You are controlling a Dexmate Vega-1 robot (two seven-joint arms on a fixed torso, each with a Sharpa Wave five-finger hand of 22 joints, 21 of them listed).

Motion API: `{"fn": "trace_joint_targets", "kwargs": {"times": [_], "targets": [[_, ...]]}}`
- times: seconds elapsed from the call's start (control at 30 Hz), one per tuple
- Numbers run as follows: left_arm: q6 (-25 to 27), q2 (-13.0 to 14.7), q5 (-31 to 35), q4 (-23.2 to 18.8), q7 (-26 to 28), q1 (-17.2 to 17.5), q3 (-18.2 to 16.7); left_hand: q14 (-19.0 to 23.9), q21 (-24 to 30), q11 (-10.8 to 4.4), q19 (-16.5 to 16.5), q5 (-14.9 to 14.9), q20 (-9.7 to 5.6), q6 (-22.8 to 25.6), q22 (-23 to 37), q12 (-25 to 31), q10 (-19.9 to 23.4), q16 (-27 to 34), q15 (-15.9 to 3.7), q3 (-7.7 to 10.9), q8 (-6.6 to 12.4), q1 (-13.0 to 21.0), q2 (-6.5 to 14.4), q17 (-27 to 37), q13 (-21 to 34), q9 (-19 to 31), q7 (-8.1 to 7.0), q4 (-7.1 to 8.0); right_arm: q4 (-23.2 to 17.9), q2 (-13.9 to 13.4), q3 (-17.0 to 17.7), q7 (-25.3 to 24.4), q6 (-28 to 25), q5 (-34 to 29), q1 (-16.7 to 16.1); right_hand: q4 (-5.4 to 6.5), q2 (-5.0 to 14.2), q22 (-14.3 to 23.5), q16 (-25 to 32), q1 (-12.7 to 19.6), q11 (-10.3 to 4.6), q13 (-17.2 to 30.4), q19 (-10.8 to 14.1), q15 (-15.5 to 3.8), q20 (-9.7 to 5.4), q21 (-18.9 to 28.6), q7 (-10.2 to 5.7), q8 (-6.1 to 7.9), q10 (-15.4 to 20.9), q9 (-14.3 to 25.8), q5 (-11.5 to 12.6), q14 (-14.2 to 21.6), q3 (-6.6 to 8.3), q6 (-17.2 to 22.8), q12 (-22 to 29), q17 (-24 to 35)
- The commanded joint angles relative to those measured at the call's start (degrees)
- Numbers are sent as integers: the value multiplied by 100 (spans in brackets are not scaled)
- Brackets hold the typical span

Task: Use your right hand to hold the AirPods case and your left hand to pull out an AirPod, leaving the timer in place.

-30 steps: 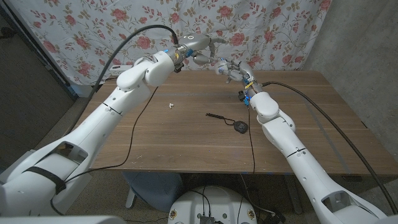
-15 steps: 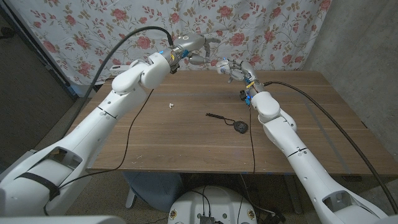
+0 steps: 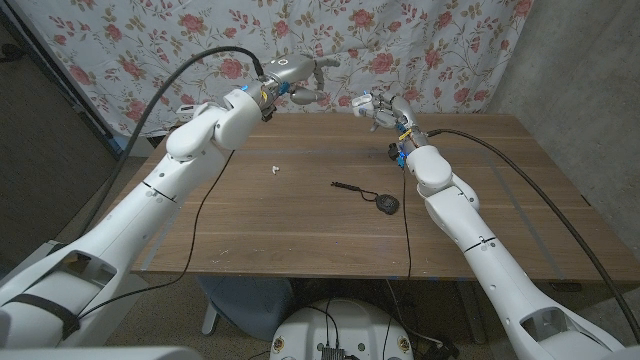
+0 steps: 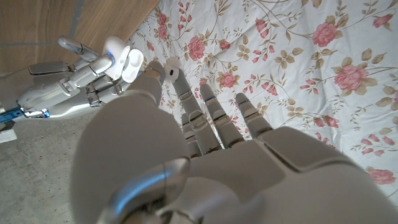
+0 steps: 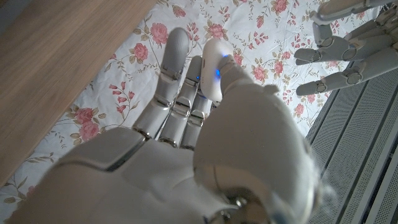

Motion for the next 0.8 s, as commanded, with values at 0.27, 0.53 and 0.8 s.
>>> {"fn": "trace_joint_targets", "kwargs": {"times": [0.27,0.53,0.8], "targets": [[767,255,19,-551,24,770,-527,146,29,-38,34,34,-3,35,15,48,70,18,-154,2,-3,225,152,40,-3,27,22,44,-115,10,21,-122,-80,-110,-69,-44,46,11,3,-1,-616,64,-1955,-976,-585,58,-2,0,654,7,27,304,2,61,34,27],[1071,255,141,-578,-21,937,-535,152,29,-37,36,36,-4,42,15,55,70,11,-155,4,-2,234,150,44,-10,27,31,46,-135,13,39,-144,-115,-120,-94,-38,58,10,0,-5,-625,67,-1964,-973,-581,63,-12,-2,646,6,29,303,6,56,31,25],[1308,262,142,-582,-127,1059,-608,156,30,-37,41,37,-6,51,15,63,67,5,-154,2,-1,237,147,51,-16,28,38,51,-132,29,69,-151,-180,-84,-105,-38,61,9,-2,-5,-620,69,-1971,-973,-582,68,-5,0,644,6,30,303,7,62,30,25]]}}
